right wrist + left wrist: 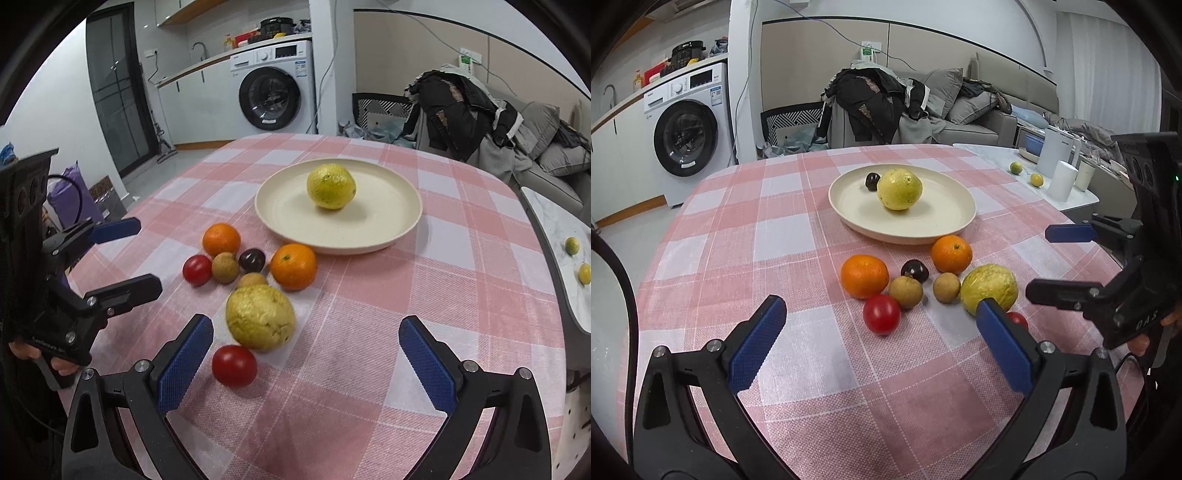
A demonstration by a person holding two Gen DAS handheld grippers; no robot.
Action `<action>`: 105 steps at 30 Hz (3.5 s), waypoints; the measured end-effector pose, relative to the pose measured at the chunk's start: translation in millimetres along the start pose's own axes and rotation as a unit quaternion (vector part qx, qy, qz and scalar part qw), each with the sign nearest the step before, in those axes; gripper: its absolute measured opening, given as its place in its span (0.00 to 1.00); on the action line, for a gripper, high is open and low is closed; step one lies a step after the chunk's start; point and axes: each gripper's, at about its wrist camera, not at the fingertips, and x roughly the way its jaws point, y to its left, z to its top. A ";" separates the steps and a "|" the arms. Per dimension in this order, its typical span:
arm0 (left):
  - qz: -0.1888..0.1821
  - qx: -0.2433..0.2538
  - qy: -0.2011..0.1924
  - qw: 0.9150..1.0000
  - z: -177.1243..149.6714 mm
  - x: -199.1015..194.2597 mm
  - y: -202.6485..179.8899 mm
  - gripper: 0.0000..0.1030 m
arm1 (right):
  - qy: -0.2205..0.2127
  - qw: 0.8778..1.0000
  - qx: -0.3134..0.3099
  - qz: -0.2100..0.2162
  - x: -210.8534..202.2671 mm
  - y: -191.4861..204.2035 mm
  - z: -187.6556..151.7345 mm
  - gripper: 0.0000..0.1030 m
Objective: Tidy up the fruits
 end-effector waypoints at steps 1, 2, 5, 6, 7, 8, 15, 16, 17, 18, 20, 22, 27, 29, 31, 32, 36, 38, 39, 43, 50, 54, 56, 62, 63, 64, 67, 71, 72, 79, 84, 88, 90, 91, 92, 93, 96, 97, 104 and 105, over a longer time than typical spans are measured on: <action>0.000 -0.001 0.003 1.000 0.1 2.1 0.9 1.00 | 0.005 1.000 -0.004 0.002 2.6 2.0 -1.3 1.00; -0.001 -0.001 0.007 1.000 0.0 4.0 0.7 1.00 | 0.009 1.000 -0.007 0.003 4.9 3.6 -2.7 1.00; 0.001 0.008 0.009 1.000 -0.8 6.0 -3.1 1.00 | 0.025 0.999 -0.018 0.010 10.1 9.4 -6.8 1.00; 0.001 0.010 0.009 1.000 -1.4 6.2 -4.5 1.00 | 0.026 0.999 -0.023 0.010 10.8 10.8 -7.9 1.00; 0.000 0.011 0.010 1.000 -1.9 6.2 -5.6 1.00 | 0.028 0.999 -0.027 0.011 11.8 13.2 -9.5 1.00; -0.001 0.011 0.011 1.000 -2.2 6.5 -6.2 1.00 | 0.030 0.999 -0.030 0.013 12.4 15.1 -10.9 1.00; -0.003 0.012 0.014 1.000 -1.2 8.8 -5.9 1.00 | 0.050 0.997 -0.048 0.028 21.5 26.8 -16.5 1.00; -0.003 0.013 0.014 1.000 -1.1 9.1 -5.8 1.00 | 0.055 0.997 -0.050 0.030 22.4 28.0 -17.5 1.00; -0.003 0.012 0.015 1.000 -1.2 9.3 -5.5 1.00 | 0.060 0.996 -0.052 0.033 23.3 29.2 -18.5 1.00; -0.005 0.010 0.018 1.000 -1.1 9.8 -5.2 1.00 | 0.062 0.996 -0.053 0.043 23.5 30.2 -19.8 0.99; -0.010 0.008 0.021 1.000 -0.8 10.3 -5.0 1.00 | 0.065 0.995 -0.056 0.052 23.5 32.4 -21.1 0.98; -0.009 0.009 0.021 1.000 -1.4 10.0 -5.3 1.00 | 0.066 0.994 -0.060 0.062 22.9 35.2 -22.1 0.89; -0.011 0.013 0.024 1.000 -2.2 10.3 -6.0 1.00 | 0.077 0.991 -0.063 0.087 23.7 39.0 -24.3 0.74; -0.011 0.016 0.026 0.999 -2.8 11.5 -7.0 1.00 | 0.082 0.990 -0.067 0.092 24.9 40.9 -25.2 0.68; -0.011 0.018 0.030 0.999 -3.8 13.3 -7.9 1.00 | 0.080 0.990 -0.071 0.092 24.7 42.7 -25.8 0.61; -0.011 0.018 0.032 0.999 -4.0 14.5 -7.9 1.00 | 0.079 0.990 -0.070 0.095 24.3 43.1 -25.5 0.58; -0.012 0.017 0.038 0.999 -5.7 17.4 -8.3 1.00 | 0.074 0.990 -0.070 0.093 24.0 42.2 -26.2 0.42; -0.012 0.015 0.040 0.999 -6.2 18.7 -7.7 1.00 | 0.073 0.991 -0.069 0.094 23.7 41.7 -26.4 0.36; -0.011 0.014 0.041 0.999 -6.5 19.5 -7.2 1.00 | 0.073 0.991 -0.070 0.093 23.2 41.4 -26.7 0.33; -0.007 0.009 0.045 0.999 -6.8 23.0 -4.5 1.00 | 0.070 0.991 -0.074 0.091 22.3 41.9 -26.9 0.30; -0.005 0.004 0.047 0.999 -6.4 24.8 -1.1 1.00 | 0.070 0.991 -0.068 0.091 22.1 41.0 -26.5 0.31; -0.005 0.004 0.049 0.999 -6.3 25.3 -0.6 1.00 | 0.067 0.992 -0.063 0.091 23.1 39.9 -25.5 0.31; -0.005 0.003 0.049 0.999 -6.7 25.5 -0.2 1.00 | 0.065 0.992 -0.063 0.090 23.9 40.0 -24.4 0.31; -0.002 0.002 0.050 0.999 -6.9 27.2 2.2 1.00 | 0.048 0.992 -0.070 0.097 15.6 44.4 -22.0 0.30; 0.000 0.002 0.050 0.999 -6.7 27.7 3.1 1.00 | 0.041 0.992 -0.070 0.100 11.7 45.0 -21.2 0.30; 0.001 0.001 0.052 0.999 -6.6 29.0 4.0 1.00 | 0.032 0.992 -0.070 0.103 7.9 45.0 -19.8 0.30; 0.004 -0.006 0.064 0.998 -6.4 35.4 7.3 1.00 | 0.006 0.992 -0.067 0.104 -4.8 43.8 -16.5 0.30; 0.010 -0.007 0.079 0.997 -5.0 45.0 10.0 0.99 | -0.029 0.993 -0.054 0.096 -17.2 37.9 -12.1 0.30; 0.010 -0.007 0.085 0.996 -4.3 48.1 10.7 0.99 | -0.038 0.994 -0.048 0.095 -20.0 33.4 -11.2 0.30; -0.001 -0.024 0.114 0.993 -0.9 69.7 18.1 0.68 | -0.051 0.995 -0.014 0.084 -23.8 17.0 -7.3 0.30; -0.010 -0.025 0.109 0.994 2.3 75.7 20.5 0.50 | -0.049 0.995 -0.008 0.081 -21.1 14.8 -5.6 0.30; -0.032 -0.031 0.109 0.993 2.6 75.8 21.2 0.24 | -0.048 0.996 -0.007 0.081 -20.0 14.3 -5.5 0.30; -0.031 -0.030 0.107 0.993 2.5 74.6 20.9 0.24 | -0.047 0.996 -0.007 0.081 -19.4 13.7 -5.2 0.30; -0.029 -0.028 0.105 0.994 2.4 74.0 20.6 0.24 | -0.048 0.996 -0.007 0.081 -19.4 13.7 -5.0 0.30; -0.028 -0.027 0.103 0.994 2.4 73.2 20.7 0.24 | -0.048 0.996 -0.006 0.081 -19.3 13.3 -4.8 0.30; -0.029 -0.028 0.101 0.994 2.4 71.9 21.0 0.24 | -0.050 0.996 -0.005 0.080 -19.5 12.6 -5.1 0.30; -0.027 -0.026 0.087 0.996 3.9 64.2 20.5 0.23 | -0.055 0.996 0.001 0.076 -19.7 8.9 -3.9 0.30; -0.027 -0.025 0.081 0.996 4.3 60.5 19.9 0.23 | -0.058 0.996 0.004 0.074 -20.3 6.9 -3.5 0.30; -0.023 -0.003 0.037 0.999 16.3 37.8 9.4 0.24 | -0.078 0.995 0.025 0.051 -26.2 -4.6 2.5 0.30; -0.022 0.000 0.032 0.999 18.3 35.4 8.1 0.24 | -0.081 0.995 0.027 0.048 -27.5 -5.2 3.8 0.30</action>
